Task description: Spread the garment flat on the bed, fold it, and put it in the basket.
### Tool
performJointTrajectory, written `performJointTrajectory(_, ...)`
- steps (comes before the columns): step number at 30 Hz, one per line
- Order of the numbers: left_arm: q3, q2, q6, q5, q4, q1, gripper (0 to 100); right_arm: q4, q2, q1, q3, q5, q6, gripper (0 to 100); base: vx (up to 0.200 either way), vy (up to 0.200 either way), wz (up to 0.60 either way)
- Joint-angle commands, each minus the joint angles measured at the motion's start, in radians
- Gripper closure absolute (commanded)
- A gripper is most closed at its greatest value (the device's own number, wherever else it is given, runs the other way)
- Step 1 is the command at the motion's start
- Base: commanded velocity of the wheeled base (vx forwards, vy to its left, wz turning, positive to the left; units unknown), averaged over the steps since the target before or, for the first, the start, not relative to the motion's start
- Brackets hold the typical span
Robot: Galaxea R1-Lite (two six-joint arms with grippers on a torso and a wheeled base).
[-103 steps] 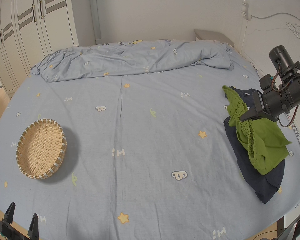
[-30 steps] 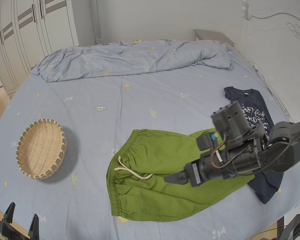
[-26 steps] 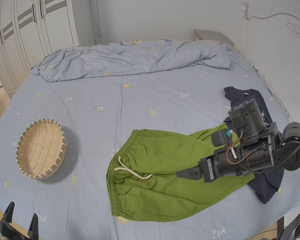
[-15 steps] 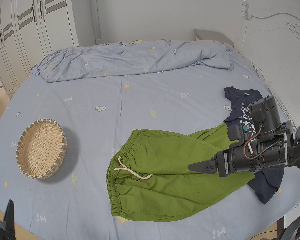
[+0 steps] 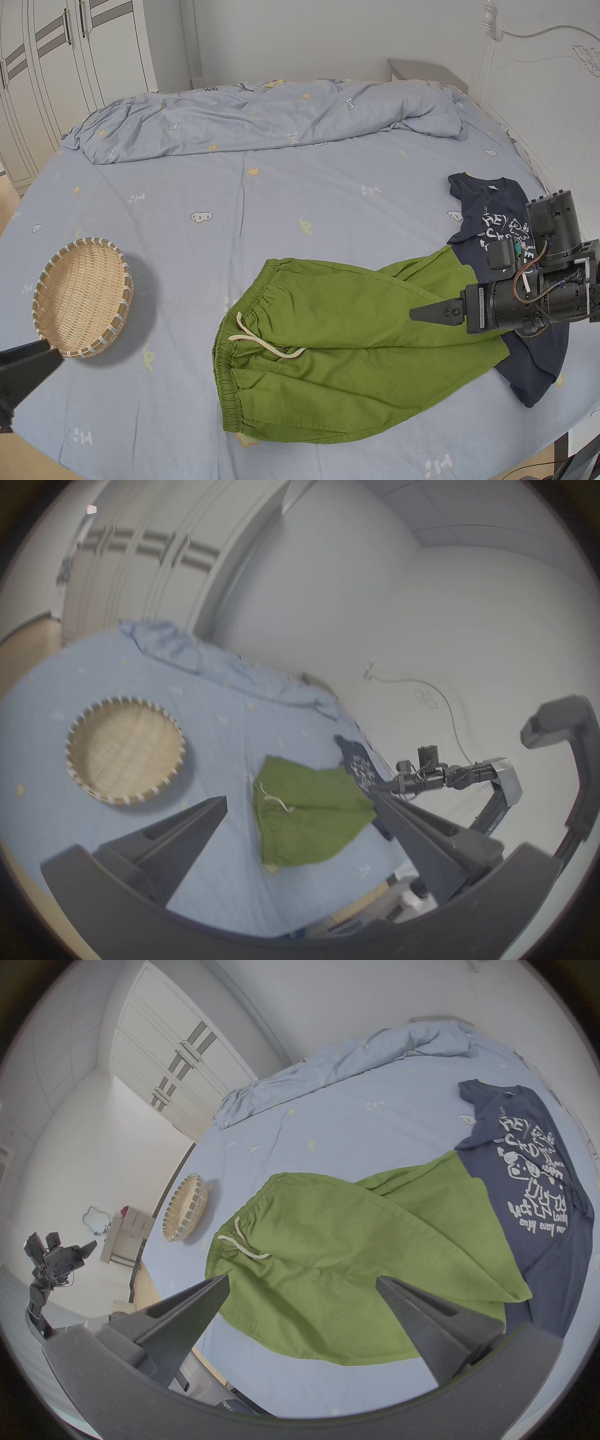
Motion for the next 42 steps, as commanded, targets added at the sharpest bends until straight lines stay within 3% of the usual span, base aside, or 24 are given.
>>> performJointTrajectory(1,-0.068,0.745,-0.106,-0.299,-0.095,-0.065,0,-0.007,-0.065,-0.172,0.086,0.037,0.014,0,0.000,0.000,0.00)
performJointTrajectory(7,0.047,0.877,-0.093,-0.292,-0.245,-0.072,0,-0.007,-0.068,-0.166,0.101,0.043,0.013,0,0.000,0.000,0.00)
performJointTrajectory(10,0.140,0.910,0.000,-0.300,-0.315,-0.105,0,-0.007,-0.068,-0.163,0.104,0.044,0.013,0,0.000,0.000,0.00)
performJointTrajectory(13,0.212,0.968,0.150,-0.285,-0.351,-0.136,0,-0.008,-0.069,-0.165,0.109,0.044,0.013,0,0.000,0.000,0.00)
performJointTrajectory(16,0.218,0.997,0.204,-0.268,-0.363,-0.139,0,-0.008,-0.071,-0.168,0.110,0.043,0.013,0,0.000,0.000,0.00)
performJointTrajectory(23,0.177,1.063,0.210,-0.253,-0.371,-0.147,0,-0.008,-0.071,-0.172,0.110,0.043,0.013,0,0.000,0.000,0.00)
performJointTrajectory(28,0.145,1.123,0.210,-0.251,-0.455,-0.170,0,-0.008,-0.071,-0.172,0.112,0.044,0.013,0,0.000,0.000,0.00)
performJointTrajectory(42,0.039,1.192,0.206,-0.254,-0.461,-0.217,0,-0.008,-0.069,-0.175,0.124,0.043,0.013,0,0.000,0.000,0.00)
